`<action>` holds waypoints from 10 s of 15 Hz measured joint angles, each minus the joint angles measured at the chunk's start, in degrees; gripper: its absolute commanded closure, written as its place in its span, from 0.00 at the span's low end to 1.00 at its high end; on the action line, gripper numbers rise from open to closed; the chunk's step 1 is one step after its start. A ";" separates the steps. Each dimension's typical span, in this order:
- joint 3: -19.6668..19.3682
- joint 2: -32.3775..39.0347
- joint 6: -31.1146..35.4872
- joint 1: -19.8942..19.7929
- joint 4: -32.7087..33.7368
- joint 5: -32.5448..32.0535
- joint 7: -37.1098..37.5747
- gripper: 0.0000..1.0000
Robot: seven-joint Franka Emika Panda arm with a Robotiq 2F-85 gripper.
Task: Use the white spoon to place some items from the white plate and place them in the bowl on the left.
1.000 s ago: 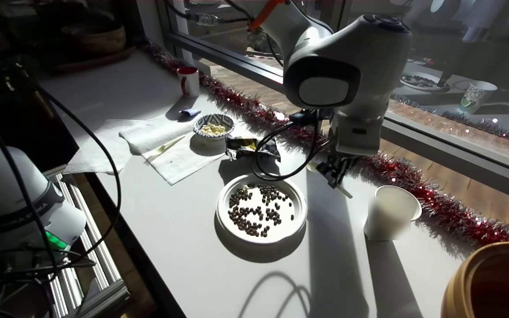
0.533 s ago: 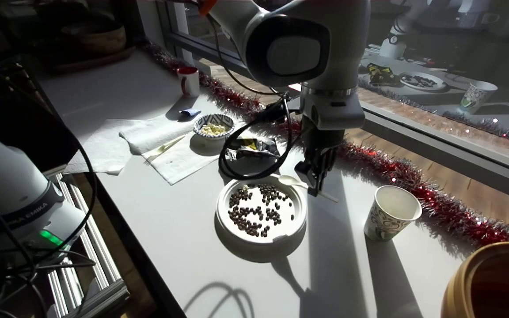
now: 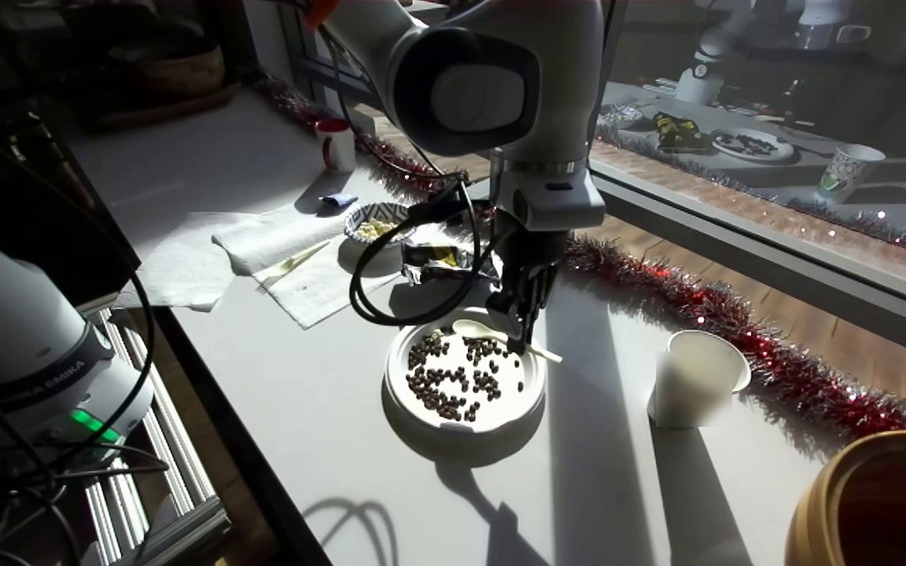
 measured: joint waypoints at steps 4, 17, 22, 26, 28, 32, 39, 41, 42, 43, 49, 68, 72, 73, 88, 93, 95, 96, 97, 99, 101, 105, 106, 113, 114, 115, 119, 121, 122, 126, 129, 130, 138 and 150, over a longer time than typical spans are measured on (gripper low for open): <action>0.39 1.71 3.48 0.17 -1.01 -2.65 0.44 0.97; 0.49 4.95 9.09 4.04 -5.28 -6.13 6.95 0.97; 0.03 5.29 10.16 5.73 -5.30 -8.54 12.37 0.97; -0.95 5.34 10.91 7.19 -5.52 -13.39 17.35 0.97; -1.34 5.24 11.28 7.92 -6.01 -16.03 19.57 0.97; -1.60 4.18 11.90 9.17 -7.70 -21.41 23.87 0.97; -1.25 2.36 12.07 9.77 -9.68 -31.77 32.86 0.97; -0.95 2.16 12.07 9.73 -9.85 -34.19 35.55 0.97; -0.69 2.10 12.07 9.65 -9.86 -35.07 36.75 0.97; -0.36 2.06 12.07 9.57 -9.87 -35.69 37.90 0.97; 1.39 2.04 12.06 9.29 -10.12 -38.36 43.29 0.97; 5.06 1.34 12.87 3.59 -11.29 -41.64 37.39 0.97; 4.60 -0.17 16.16 3.38 -11.53 -49.52 37.97 0.97; 4.59 -0.67 16.78 3.27 -11.80 -51.69 38.24 0.97; 4.07 -3.69 19.19 3.12 -15.84 -71.02 46.78 0.97; 4.20 -3.69 19.19 3.65 -16.58 -72.00 48.96 0.97; 4.22 -3.69 19.19 3.80 -17.29 -72.83 49.48 0.97; 4.22 -3.69 19.19 3.83 -17.51 -73.33 49.80 0.97; 4.22 -3.69 19.19 3.85 -17.62 -73.62 50.06 0.97; 4.22 -3.69 19.19 3.90 -17.74 -73.77 50.32 0.97; 4.23 -3.69 19.46 3.92 -17.85 -73.77 50.57 0.97; 4.19 -3.68 21.60 3.80 -17.92 -73.76 51.59 0.97; 4.16 -3.67 22.26 3.67 -17.92 -73.72 51.82 0.97; 3.23 -2.34 32.19 0.28 -17.91 -70.63 47.16 0.97; 3.12 -1.98 33.91 -0.58 -17.90 -69.19 45.43 0.97; 3.10 -1.59 35.43 -1.42 -17.90 -67.46 43.50 0.97; 4.10 0.67 41.65 -5.16 -18.30 -57.43 32.72 0.97; 6.50 1.68 44.13 -8.24 -19.05 -51.74 26.61 0.97; 8.38 1.99 44.81 -10.16 -19.45 -49.18 23.87 0.97; 11.89 1.26 45.47 -12.39 -21.37 -34.90 12.15 0.97; 13.64 -1.58 43.15 -12.46 -22.05 -28.65 7.69 0.97; 13.98 -3.00 41.36 -12.46 -22.05 -28.57 7.76 0.97; 17.16 -15.58 23.82 -8.38 -23.04 -28.40 10.41 0.97; 30.70 -19.81 15.95 5.70 -23.96 -28.17 36.48 0.97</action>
